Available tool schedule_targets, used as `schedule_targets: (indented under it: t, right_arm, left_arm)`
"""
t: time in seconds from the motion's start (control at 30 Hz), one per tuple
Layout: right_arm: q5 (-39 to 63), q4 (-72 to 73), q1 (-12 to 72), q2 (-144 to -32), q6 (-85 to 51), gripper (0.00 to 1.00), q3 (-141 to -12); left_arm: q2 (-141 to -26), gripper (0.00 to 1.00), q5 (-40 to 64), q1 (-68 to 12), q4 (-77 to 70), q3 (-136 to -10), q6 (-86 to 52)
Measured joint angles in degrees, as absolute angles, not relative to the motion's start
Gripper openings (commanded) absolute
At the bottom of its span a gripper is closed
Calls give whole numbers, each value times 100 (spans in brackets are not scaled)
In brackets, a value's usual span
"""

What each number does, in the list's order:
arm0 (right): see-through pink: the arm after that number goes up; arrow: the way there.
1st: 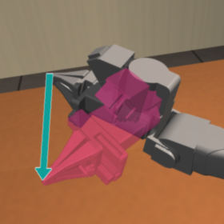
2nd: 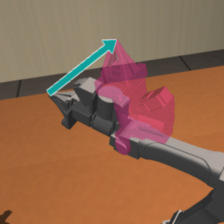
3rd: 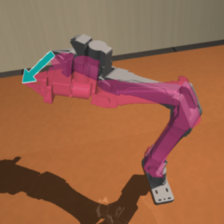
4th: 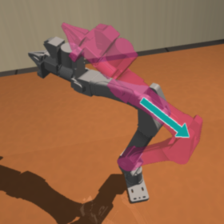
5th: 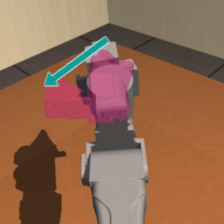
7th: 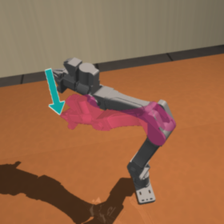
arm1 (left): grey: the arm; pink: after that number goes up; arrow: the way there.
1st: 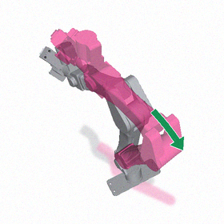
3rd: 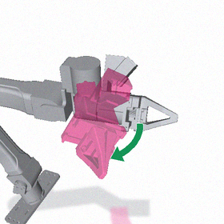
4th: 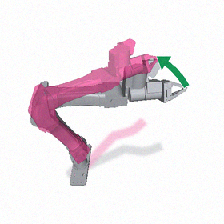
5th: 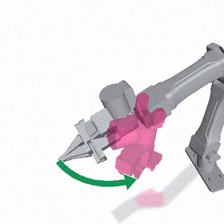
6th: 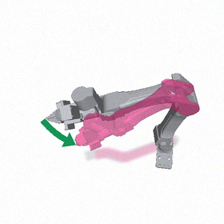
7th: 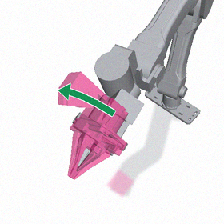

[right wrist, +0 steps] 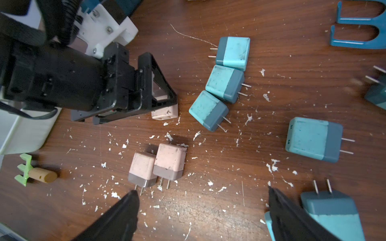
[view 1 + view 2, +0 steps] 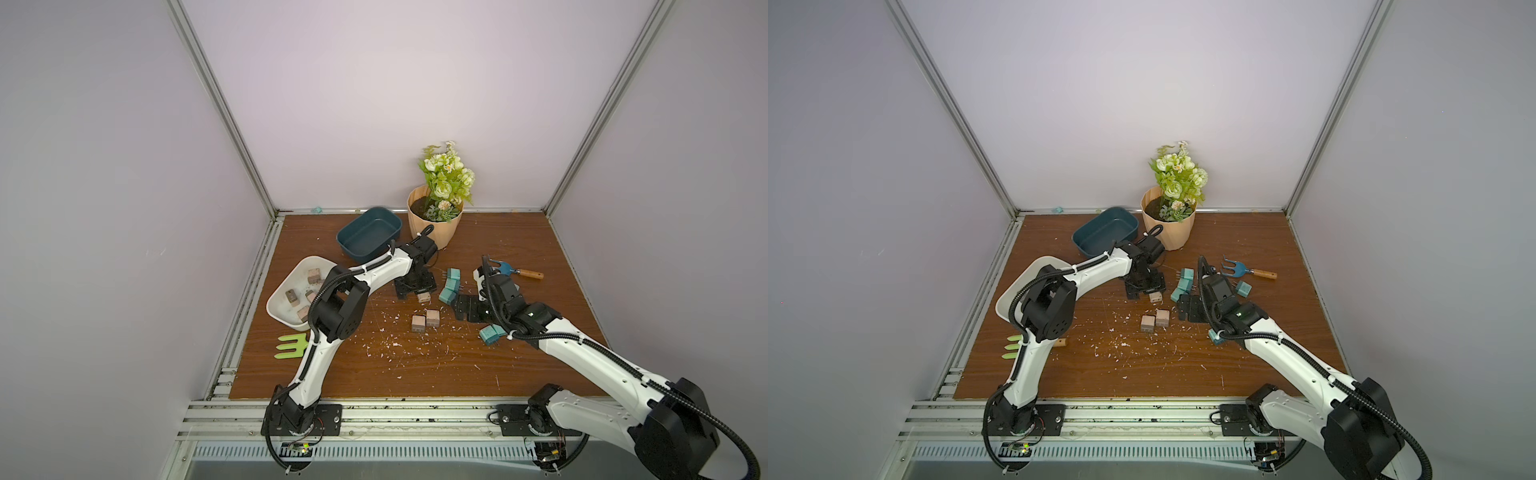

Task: Place the plugs by color into the storage box
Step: Move the plug to the center of the board, then pick up the plug from the center of the board.

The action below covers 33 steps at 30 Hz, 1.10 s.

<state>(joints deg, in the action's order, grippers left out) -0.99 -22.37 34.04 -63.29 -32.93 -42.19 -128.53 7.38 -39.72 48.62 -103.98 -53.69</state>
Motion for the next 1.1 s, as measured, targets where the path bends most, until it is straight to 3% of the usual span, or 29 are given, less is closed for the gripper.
schedule_targets:
  t: [0.47, 0.77, 1.1]
  right_arm:
    - [-71, -2182, 3404, -6320, -3367, 98, -4169]
    - [5, -2165, 3404, -6322, -3371, 98, -4169]
    - [27, -2161, 3404, -6324, -3374, 98, -4165]
  left_arm:
    - [-12427, 76, 69, -3977, 5124, -9913, -5094]
    - [-12359, 92, -174, -3981, 5142, -10315, -4700]
    - [-12604, 92, -104, -4095, 5172, -10195, -4834]
